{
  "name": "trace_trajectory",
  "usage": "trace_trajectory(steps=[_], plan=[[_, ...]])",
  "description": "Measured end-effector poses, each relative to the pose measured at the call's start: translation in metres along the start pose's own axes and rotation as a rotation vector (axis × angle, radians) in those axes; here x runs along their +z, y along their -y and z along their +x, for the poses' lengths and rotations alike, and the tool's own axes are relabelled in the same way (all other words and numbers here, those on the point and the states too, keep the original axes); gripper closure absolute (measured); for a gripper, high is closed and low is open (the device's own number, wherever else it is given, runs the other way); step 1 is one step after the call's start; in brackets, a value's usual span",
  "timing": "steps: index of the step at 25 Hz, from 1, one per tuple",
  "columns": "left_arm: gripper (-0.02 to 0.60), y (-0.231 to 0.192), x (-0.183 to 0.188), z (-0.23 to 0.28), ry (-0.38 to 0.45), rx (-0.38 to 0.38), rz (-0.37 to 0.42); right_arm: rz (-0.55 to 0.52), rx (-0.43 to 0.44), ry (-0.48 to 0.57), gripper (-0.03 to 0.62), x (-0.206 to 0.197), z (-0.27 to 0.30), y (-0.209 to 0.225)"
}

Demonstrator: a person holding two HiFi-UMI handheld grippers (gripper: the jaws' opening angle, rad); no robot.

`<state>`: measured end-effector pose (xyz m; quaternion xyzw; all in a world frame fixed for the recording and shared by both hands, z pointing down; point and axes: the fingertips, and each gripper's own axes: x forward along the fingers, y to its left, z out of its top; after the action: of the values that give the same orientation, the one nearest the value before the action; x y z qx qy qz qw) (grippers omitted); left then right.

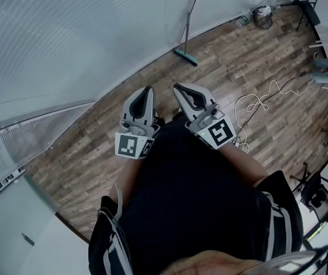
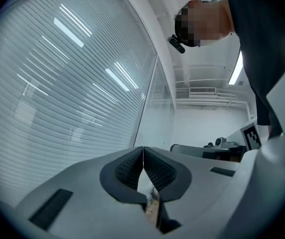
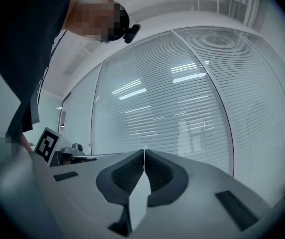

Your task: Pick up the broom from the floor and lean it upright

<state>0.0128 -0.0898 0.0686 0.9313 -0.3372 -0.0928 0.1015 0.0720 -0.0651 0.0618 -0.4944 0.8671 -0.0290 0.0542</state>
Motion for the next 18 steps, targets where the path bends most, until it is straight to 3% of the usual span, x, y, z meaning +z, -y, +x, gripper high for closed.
trace_trajectory(steps=[6, 9, 15, 18], plan=[[0.561, -0.004, 0.008, -0.002, 0.031, 0.011, 0.012, -0.116, 0.065, 0.031, 0.572, 0.012, 0.019, -0.017], [0.561, -0.004, 0.010, -0.003, 0.035, 0.005, 0.019, -0.118, 0.072, 0.052, 0.571, 0.018, 0.024, -0.022], [0.561, -0.009, 0.023, -0.003, 0.060, -0.032, 0.028, -0.084, -0.026, 0.015, 0.572, 0.009, 0.023, -0.010], [0.561, -0.011, 0.020, -0.003, 0.057, -0.049, 0.024, -0.092, -0.032, 0.017, 0.574, 0.011, 0.021, -0.015]])
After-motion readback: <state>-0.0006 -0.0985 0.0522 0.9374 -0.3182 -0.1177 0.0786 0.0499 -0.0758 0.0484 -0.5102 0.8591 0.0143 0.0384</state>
